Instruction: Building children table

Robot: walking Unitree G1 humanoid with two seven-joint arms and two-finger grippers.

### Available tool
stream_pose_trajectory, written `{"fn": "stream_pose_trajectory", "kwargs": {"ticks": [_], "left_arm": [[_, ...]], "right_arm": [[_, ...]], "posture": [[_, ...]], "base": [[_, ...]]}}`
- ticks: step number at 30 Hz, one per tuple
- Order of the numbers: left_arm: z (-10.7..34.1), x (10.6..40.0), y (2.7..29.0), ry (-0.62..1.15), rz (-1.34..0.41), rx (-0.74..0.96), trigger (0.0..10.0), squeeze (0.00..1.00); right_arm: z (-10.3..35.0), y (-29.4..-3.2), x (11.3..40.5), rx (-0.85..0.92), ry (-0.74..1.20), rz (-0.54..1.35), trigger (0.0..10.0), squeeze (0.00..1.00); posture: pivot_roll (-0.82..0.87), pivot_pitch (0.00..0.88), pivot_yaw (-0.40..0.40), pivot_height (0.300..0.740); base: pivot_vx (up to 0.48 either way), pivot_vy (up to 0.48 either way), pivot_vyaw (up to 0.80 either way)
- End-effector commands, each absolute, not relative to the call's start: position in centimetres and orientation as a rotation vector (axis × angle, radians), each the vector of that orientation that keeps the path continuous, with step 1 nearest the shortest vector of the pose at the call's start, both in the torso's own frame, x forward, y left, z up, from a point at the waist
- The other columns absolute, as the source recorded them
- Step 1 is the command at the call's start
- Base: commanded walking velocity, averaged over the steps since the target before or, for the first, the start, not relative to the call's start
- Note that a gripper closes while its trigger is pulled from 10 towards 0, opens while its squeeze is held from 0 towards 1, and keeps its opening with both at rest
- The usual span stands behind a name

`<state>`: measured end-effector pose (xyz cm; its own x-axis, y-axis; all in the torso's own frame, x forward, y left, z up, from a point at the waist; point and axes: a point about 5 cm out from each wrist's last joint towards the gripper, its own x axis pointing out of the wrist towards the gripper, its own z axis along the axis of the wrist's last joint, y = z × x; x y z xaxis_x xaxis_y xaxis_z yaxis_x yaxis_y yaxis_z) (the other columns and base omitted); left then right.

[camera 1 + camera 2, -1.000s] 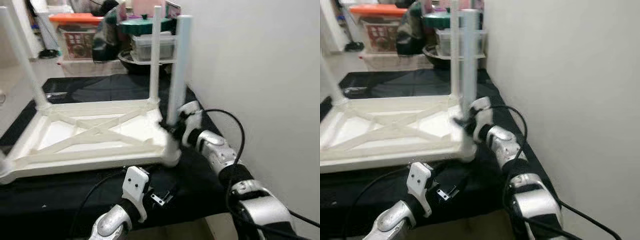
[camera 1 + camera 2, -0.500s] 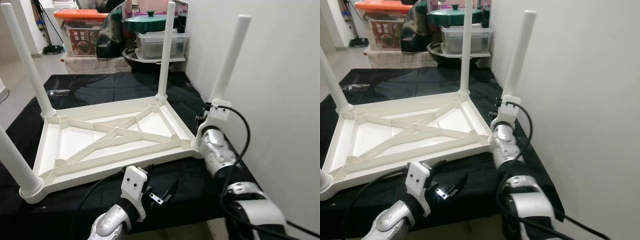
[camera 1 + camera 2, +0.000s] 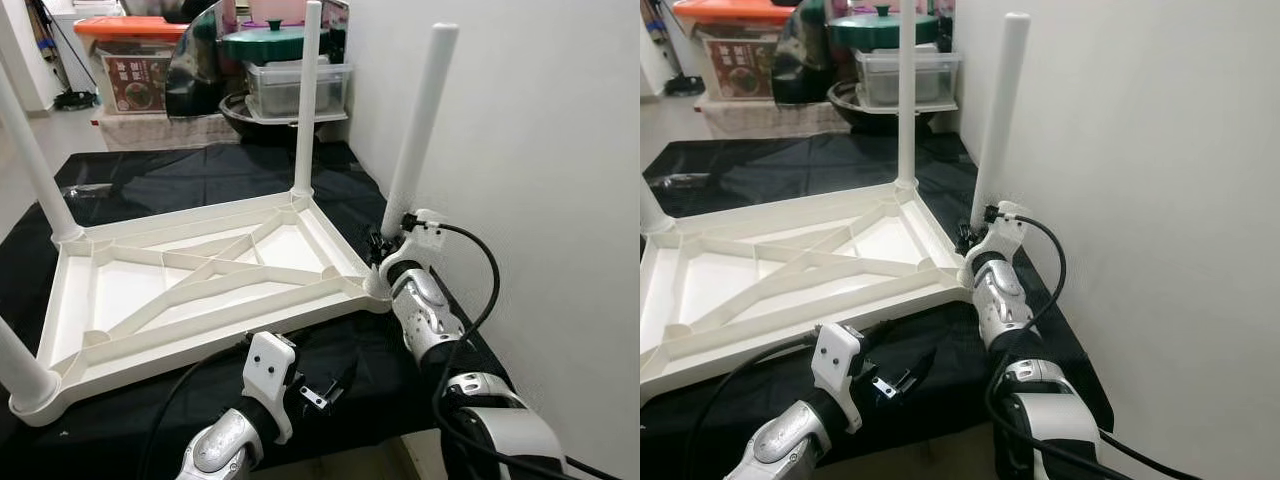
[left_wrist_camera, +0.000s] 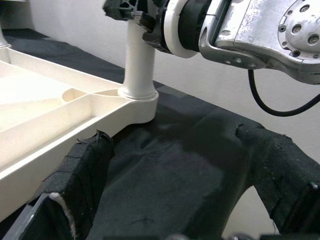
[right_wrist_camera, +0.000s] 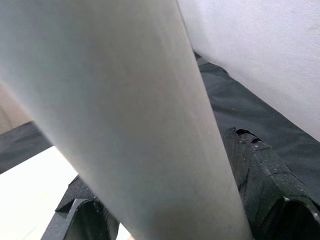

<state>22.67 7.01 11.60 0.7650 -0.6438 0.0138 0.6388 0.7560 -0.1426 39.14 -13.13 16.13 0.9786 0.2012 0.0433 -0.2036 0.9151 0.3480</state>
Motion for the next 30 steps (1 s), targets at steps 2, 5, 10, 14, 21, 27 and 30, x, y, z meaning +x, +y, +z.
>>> {"fn": "stream_pose_trajectory", "kwargs": {"ticks": [2,5,10,14,21,27,30], "left_arm": [[11.2,22.6,7.1,0.054,-0.701,-0.138,10.0,0.00],[11.2,22.7,7.1,0.055,-0.704,-0.137,10.0,0.00],[11.1,22.7,7.1,0.056,-0.708,-0.135,10.0,0.00],[11.1,22.6,7.1,0.055,-0.707,-0.134,10.0,0.00],[11.1,22.5,7.0,0.055,-0.709,-0.135,10.0,0.00],[11.1,22.5,7.0,0.055,-0.710,-0.136,10.0,0.00],[11.2,22.5,6.9,0.054,-0.708,-0.138,10.0,0.00]], "right_arm": [[15.5,-11.8,37.1,0.291,0.057,0.782,10.0,0.00],[15.5,-12.0,36.5,0.281,0.069,0.884,10.0,0.00],[16.8,-12.0,34.9,0.247,0.078,1.216,10.0,0.00],[17.2,-11.3,34.9,0.216,0.066,1.279,10.0,0.00],[16.8,-10.8,34.2,0.160,0.127,1.392,4.7,0.00],[15.9,-11.0,34.3,0.062,0.166,1.344,0.0,0.00],[15.6,-11.8,35.4,-0.018,0.163,1.183,0.0,0.00]], "posture": [[0.05,0.000,-0.046,0.740],[0.05,0.000,-0.046,0.740],[0.05,0.000,-0.048,0.740],[0.06,0.000,-0.052,0.740],[0.06,0.000,-0.053,0.740],[0.06,0.000,-0.056,0.740],[0.04,0.000,-0.056,0.740]], "base": [[0.000,0.000,0.00],[0.000,0.000,0.00],[0.000,0.000,0.00],[0.000,0.000,0.00],[0.000,0.000,0.00],[0.000,0.000,0.00],[0.000,0.000,0.00]]}}
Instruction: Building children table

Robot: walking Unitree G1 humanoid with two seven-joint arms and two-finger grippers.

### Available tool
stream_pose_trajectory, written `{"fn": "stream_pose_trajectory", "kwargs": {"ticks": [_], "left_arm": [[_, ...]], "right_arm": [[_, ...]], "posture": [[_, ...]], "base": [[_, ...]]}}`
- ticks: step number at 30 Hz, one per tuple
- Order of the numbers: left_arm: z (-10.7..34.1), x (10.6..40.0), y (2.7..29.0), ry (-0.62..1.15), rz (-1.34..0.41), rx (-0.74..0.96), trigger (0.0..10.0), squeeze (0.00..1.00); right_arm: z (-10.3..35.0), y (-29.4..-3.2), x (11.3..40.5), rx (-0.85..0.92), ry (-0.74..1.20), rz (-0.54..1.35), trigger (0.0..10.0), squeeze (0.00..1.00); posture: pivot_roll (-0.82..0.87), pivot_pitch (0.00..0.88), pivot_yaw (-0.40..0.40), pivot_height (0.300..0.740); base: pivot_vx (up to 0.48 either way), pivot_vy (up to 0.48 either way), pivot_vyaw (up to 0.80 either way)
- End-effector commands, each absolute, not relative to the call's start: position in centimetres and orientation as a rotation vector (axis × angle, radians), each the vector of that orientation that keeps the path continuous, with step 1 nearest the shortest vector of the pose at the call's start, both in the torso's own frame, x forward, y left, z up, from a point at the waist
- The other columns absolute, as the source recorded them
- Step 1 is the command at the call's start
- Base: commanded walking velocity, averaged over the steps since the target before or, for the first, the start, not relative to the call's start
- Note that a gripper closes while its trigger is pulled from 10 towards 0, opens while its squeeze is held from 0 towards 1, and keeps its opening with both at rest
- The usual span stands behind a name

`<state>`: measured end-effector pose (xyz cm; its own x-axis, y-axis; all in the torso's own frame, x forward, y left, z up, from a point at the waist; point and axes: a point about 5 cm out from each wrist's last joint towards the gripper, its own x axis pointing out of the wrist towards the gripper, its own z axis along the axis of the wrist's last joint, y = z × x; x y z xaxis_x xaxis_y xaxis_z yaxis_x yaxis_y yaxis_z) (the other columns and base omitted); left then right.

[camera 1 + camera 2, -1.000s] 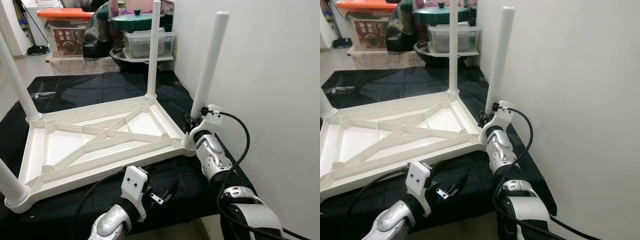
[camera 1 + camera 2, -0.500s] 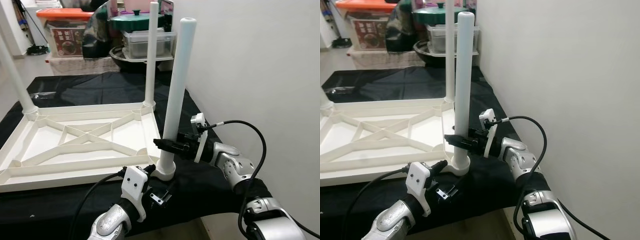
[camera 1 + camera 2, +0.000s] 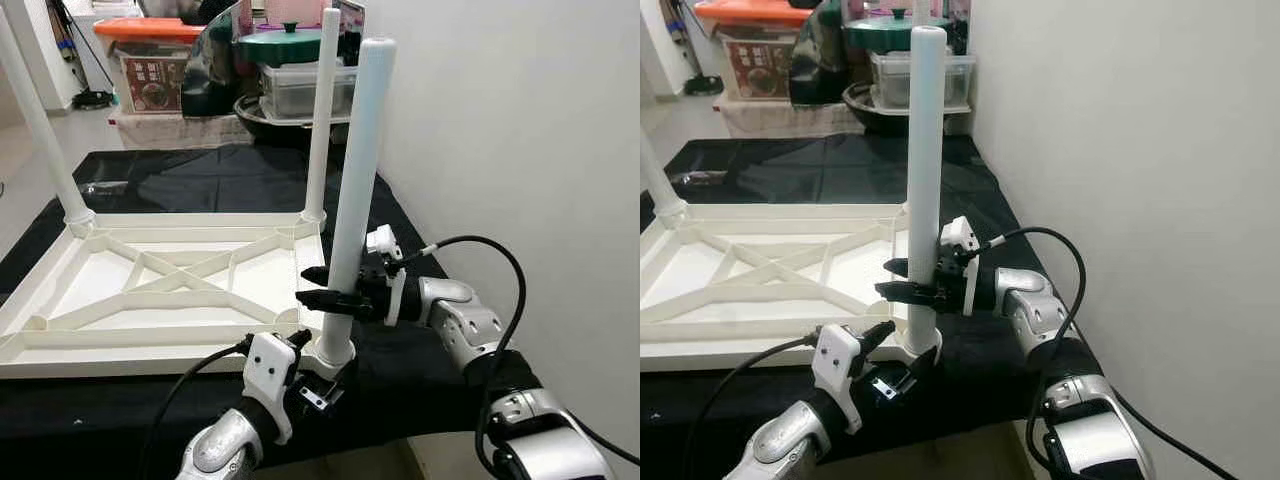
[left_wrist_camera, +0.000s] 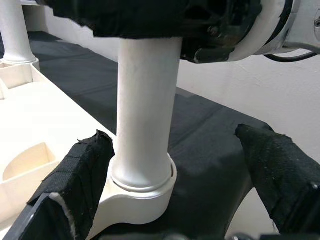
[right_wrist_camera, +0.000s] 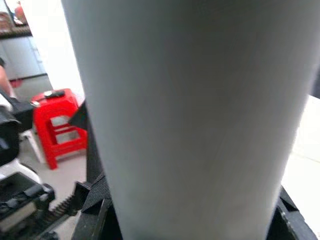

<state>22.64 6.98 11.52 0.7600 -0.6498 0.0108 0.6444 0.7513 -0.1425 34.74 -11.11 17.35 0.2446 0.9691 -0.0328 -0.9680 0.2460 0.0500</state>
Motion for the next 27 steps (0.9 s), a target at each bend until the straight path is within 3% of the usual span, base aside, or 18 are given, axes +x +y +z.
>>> {"fn": "stream_pose_trajectory", "kwargs": {"ticks": [1,2,3,6,9,10,11,12,15,19,25,26,27], "left_arm": [[11.2,22.5,6.9,0.054,-0.708,-0.138,10.0,0.00],[11.2,22.5,6.9,0.054,-0.708,-0.138,10.0,0.00],[11.2,22.5,6.9,0.053,-0.708,-0.138,10.0,0.00],[11.2,22.5,6.9,0.053,-0.709,-0.139,10.0,0.00],[11.2,22.5,7.1,0.056,-0.711,-0.137,10.0,0.00],[11.2,22.5,7.1,0.056,-0.711,-0.137,10.0,0.00],[11.2,22.5,7.1,0.057,-0.712,-0.136,10.0,0.00],[11.2,22.5,7.1,0.057,-0.712,-0.136,10.0,0.00],[11.2,22.6,7.2,0.059,-0.713,-0.134,10.0,0.00],[11.2,22.6,7.2,0.060,-0.715,-0.131,10.0,0.00],[11.2,22.7,7.2,0.058,-0.709,-0.124,10.0,0.00],[11.2,22.7,7.2,0.055,-0.703,-0.123,10.0,0.00],[11.2,22.7,7.2,0.055,-0.703,-0.123,10.0,0.00]], "right_arm": [[15.6,-11.8,35.4,-0.018,0.163,1.183,0.0,0.00],[15.6,-11.8,35.4,-0.018,0.163,1.183,0.0,0.00],[16.0,-13.2,36.9,-0.022,0.145,0.953,0.0,0.00],[16.2,-14.1,37.8,-0.016,0.135,0.798,0.0,0.00],[16.1,-20.0,39.4,0.055,0.169,0.139,0.0,0.00],[16.1,-20.0,39.4,0.055,0.169,0.139,0.0,0.00],[15.9,-21.8,39.3,0.102,0.184,-0.039,0.0,0.00],[15.9,-21.8,39.3,0.102,0.184,-0.039,0.0,0.00],[15.3,-24.6,38.5,0.246,0.177,-0.413,0.0,0.00],[14.9,-24.2,38.5,0.341,0.179,-0.550,0.0,0.00],[14.8,-22.4,38.9,0.409,0.194,-0.605,0.0,0.00],[15.1,-21.5,39.2,0.431,0.182,-0.575,10.0,0.00],[15.1,-21.5,39.2,0.431,0.182,-0.575,10.0,0.00]], "posture": [[0.04,0.000,-0.056,0.740],[0.04,0.000,-0.056,0.740],[0.03,0.000,-0.048,0.740],[0.03,0.000,-0.048,0.740],[0.03,0.000,-0.031,0.740],[0.03,0.000,-0.031,0.740],[0.03,0.000,-0.031,0.740],[0.03,0.000,-0.031,0.740],[0.04,0.000,-0.028,0.740],[0.05,0.000,-0.030,0.740],[0.06,0.000,-0.047,0.740],[0.06,0.000,-0.048,0.740],[0.06,0.000,-0.048,0.740]], "base": [[0.000,0.000,0.00],[0.000,0.000,0.00],[0.000,0.000,0.00],[0.000,0.000,0.00],[0.000,0.000,0.00],[0.000,0.000,0.00],[0.000,0.000,0.00],[0.000,0.000,0.00],[0.000,0.000,0.00],[0.000,0.000,0.00],[0.000,0.000,0.00],[0.000,0.000,0.00],[0.000,0.000,0.00]]}}
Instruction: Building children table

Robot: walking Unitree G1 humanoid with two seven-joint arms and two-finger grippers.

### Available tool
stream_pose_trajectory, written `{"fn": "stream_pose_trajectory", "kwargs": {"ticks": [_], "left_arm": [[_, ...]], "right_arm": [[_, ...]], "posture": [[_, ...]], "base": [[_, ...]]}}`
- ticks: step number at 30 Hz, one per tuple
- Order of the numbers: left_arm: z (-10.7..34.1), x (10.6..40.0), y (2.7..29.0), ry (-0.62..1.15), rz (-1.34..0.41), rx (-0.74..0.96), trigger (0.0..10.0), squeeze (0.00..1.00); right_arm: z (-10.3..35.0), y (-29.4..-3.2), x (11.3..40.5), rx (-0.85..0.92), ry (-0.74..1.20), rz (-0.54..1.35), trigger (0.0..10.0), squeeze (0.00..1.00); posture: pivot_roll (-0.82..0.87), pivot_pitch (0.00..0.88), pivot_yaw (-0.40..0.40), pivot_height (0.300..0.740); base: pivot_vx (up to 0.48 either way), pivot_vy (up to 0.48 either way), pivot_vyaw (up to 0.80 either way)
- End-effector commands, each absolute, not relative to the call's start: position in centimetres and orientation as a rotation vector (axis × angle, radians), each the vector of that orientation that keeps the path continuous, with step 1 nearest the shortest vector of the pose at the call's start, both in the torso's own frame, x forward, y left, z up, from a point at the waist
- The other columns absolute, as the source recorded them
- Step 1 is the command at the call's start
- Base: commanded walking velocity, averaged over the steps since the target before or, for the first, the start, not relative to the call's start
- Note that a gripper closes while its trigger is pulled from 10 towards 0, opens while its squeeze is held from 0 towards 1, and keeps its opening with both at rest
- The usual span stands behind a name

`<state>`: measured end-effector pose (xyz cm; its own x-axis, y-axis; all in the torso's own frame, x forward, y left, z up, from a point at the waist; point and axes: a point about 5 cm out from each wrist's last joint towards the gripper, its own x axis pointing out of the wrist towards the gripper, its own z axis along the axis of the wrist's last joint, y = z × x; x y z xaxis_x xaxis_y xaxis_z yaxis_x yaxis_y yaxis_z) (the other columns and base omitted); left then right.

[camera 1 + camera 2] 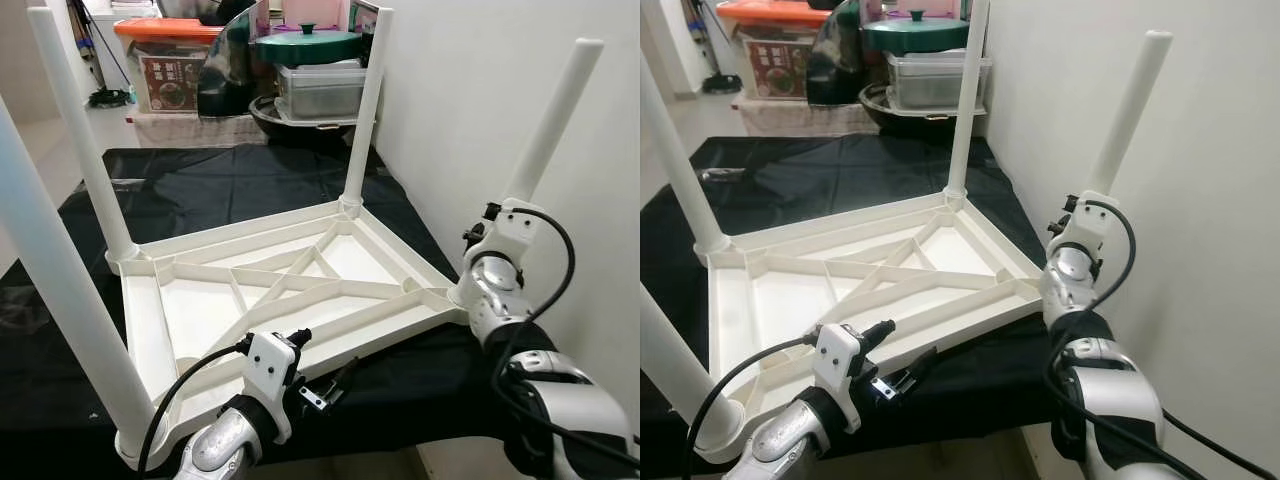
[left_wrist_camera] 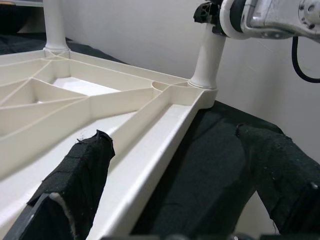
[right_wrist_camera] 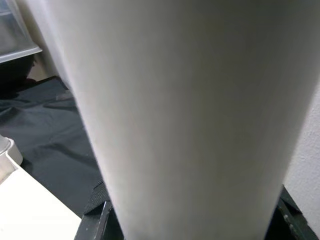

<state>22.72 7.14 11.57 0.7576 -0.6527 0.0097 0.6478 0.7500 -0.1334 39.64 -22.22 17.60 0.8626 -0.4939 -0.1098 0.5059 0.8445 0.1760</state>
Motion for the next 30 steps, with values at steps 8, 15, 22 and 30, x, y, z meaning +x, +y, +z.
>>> {"fn": "stream_pose_trajectory", "kwargs": {"ticks": [8,15,22,30], "left_arm": [[11.2,22.7,7.2,0.057,-0.702,-0.129,10.0,0.00],[11.2,22.6,7.2,0.061,-0.705,-0.130,10.0,0.00],[11.1,22.7,7.2,0.062,-0.702,-0.130,10.0,0.00],[11.1,22.8,7.3,0.065,-0.707,-0.130,10.0,0.00]], "right_arm": [[16.6,-18.4,40.2,0.413,0.115,-0.368,10.0,1.00],[16.8,-17.7,40.2,0.398,0.056,-0.304,10.0,0.00],[15.9,-18.0,39.5,0.345,0.019,-0.259,10.0,0.00],[14.2,-17.4,37.5,0.334,0.001,-0.116,10.0,0.00]], "posture": [[0.06,0.000,-0.047,0.740],[0.06,0.000,-0.045,0.740],[0.05,0.000,-0.043,0.740],[0.03,0.000,-0.037,0.740]], "base": [[0.000,0.000,0.00],[0.000,0.000,0.00],[0.000,0.000,0.00],[0.000,0.000,0.00]]}}
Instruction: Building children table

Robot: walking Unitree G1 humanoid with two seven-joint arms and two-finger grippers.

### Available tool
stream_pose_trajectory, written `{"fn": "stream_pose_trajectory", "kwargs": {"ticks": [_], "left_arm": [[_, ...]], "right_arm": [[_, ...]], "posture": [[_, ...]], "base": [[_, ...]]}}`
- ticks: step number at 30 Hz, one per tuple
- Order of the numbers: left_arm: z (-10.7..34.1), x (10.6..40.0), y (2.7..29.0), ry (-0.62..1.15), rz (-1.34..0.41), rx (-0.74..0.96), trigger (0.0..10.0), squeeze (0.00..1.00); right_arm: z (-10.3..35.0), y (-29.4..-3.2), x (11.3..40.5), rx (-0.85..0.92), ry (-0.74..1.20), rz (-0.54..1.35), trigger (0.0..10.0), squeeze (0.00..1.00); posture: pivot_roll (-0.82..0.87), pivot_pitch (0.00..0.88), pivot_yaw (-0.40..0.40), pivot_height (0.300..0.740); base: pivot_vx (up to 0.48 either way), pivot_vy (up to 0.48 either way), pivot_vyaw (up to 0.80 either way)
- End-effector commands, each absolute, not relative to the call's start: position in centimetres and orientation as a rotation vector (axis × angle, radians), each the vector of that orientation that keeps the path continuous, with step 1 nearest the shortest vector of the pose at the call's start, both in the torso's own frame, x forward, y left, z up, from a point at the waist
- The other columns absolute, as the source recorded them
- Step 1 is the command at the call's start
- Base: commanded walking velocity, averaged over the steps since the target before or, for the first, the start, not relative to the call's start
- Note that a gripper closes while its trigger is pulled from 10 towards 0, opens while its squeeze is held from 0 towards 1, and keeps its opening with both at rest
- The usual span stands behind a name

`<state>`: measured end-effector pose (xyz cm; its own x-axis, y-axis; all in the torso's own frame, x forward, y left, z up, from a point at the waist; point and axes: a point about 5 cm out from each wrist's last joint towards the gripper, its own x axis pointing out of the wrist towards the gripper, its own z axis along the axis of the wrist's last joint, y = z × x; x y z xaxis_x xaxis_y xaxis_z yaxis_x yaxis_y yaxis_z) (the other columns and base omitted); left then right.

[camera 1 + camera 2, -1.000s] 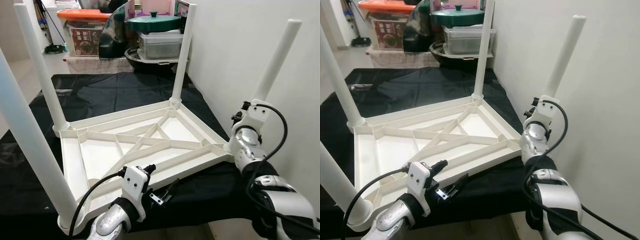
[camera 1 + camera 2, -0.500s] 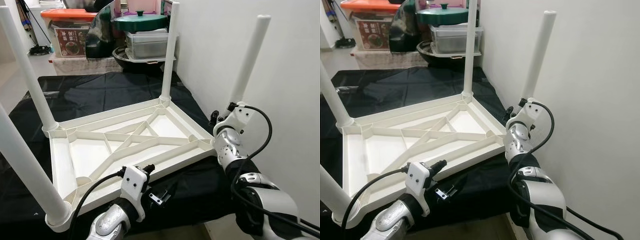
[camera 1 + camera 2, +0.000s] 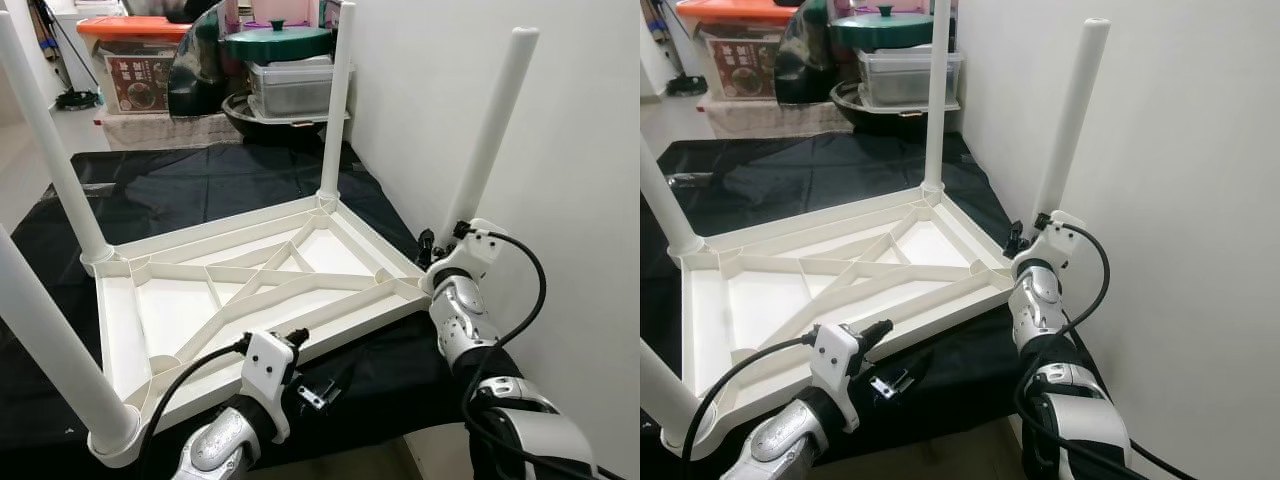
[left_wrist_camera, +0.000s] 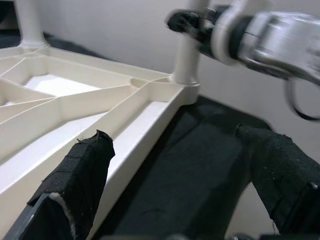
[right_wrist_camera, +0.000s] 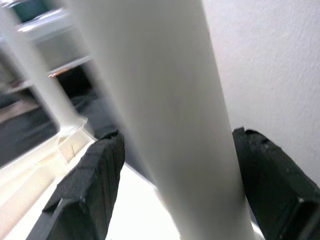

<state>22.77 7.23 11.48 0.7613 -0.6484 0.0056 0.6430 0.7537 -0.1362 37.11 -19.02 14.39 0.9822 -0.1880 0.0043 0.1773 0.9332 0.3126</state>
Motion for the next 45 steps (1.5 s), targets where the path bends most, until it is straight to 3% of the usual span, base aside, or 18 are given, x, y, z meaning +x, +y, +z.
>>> {"fn": "stream_pose_trajectory", "kwargs": {"ticks": [1,12,16,22,34,45], "left_arm": [[11.1,22.9,7.3,0.065,-0.709,-0.130,10.0,0.00],[10.9,23.2,7.3,0.068,-0.677,-0.102,10.0,0.00],[10.8,23.2,7.4,0.074,-0.666,-0.094,10.0,0.00],[10.0,23.6,8.0,0.135,-0.576,-0.010,10.0,0.00],[10.0,23.6,8.1,0.128,-0.589,-0.008,10.0,0.00],[10.1,23.7,8.0,0.131,-0.582,0.005,10.0,0.00]], "right_arm": [[13.8,-17.2,36.7,0.312,-0.002,-0.083,10.0,0.00],[10.3,-17.0,31.6,0.242,0.042,-0.046,10.0,0.00],[10.3,-17.0,31.0,0.225,0.042,-0.053,10.0,0.00],[10.2,-15.2,28.2,0.050,0.026,-0.018,10.0,0.00],[10.3,-14.7,27.7,0.046,0.057,0.005,10.0,0.00],[10.6,-14.6,27.5,0.020,0.068,-0.003,10.0,0.00]], "posture": [[0.03,0.000,-0.039,0.740],[0.03,0.000,-0.055,0.740],[0.03,0.000,-0.055,0.740],[0.01,0.000,-0.033,0.740],[0.01,0.000,-0.027,0.740],[0.02,0.000,-0.029,0.740]], "base": [[0.000,0.000,0.00],[0.000,0.000,0.00],[0.000,0.000,0.00],[0.000,0.000,0.00],[0.000,0.000,0.00],[-0.337,0.000,0.00]]}}
